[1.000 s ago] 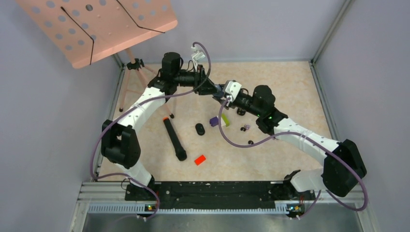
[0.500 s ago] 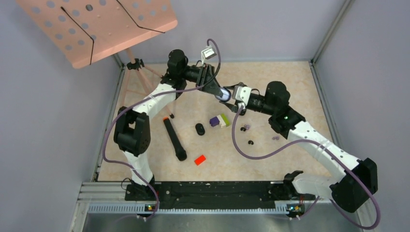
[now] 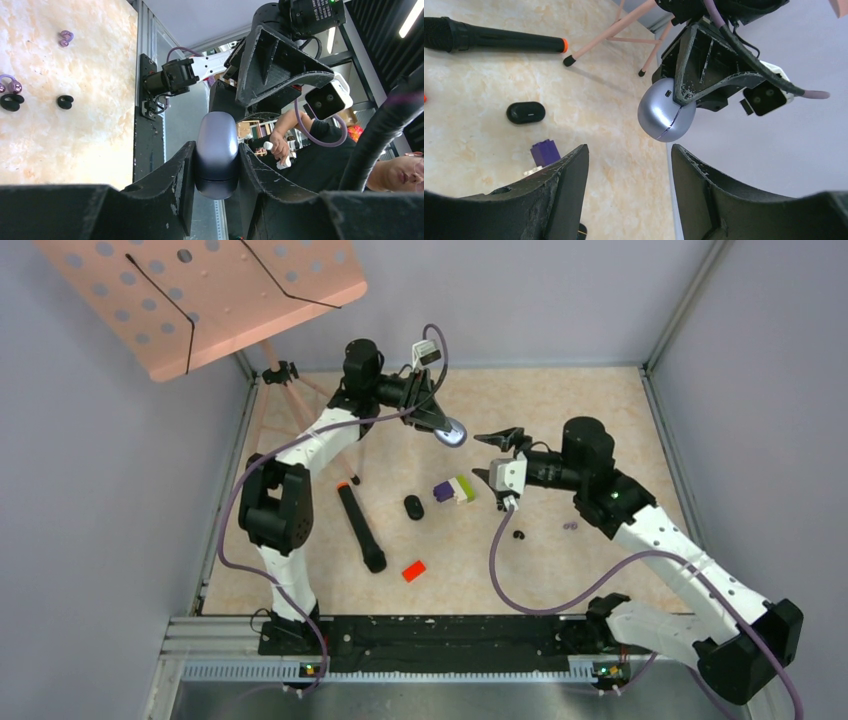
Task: Insert the wireless bluetooth earbuds into the charging case
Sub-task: Pick up the charging case at the center of the board, then place the charging case at the center of the board.
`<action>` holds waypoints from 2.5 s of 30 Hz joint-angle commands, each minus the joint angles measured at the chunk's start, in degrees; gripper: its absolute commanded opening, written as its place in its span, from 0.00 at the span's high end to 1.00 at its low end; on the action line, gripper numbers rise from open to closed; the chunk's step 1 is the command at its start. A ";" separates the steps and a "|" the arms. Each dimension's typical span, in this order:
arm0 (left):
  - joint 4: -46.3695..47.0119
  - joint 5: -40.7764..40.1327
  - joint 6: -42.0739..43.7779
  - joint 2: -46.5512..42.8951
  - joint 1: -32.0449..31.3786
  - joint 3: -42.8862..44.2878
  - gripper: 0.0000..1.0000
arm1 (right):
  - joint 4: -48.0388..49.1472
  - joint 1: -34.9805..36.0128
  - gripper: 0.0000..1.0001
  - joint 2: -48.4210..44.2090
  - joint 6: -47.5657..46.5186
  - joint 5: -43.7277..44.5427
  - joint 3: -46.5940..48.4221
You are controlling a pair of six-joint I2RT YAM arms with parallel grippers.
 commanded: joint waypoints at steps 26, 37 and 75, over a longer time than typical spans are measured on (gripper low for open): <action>-12.77 6.45 4.88 0.50 -3.28 5.11 1.00 | 10.81 0.23 0.60 4.17 -26.95 -5.14 -1.75; -16.53 4.52 8.16 1.43 -2.67 6.27 0.89 | 4.80 0.58 1.00 3.99 -31.85 -7.44 -0.03; -54.92 -55.37 58.85 -24.58 4.10 -20.26 0.01 | -76.38 1.84 1.00 51.20 -14.48 1.43 39.05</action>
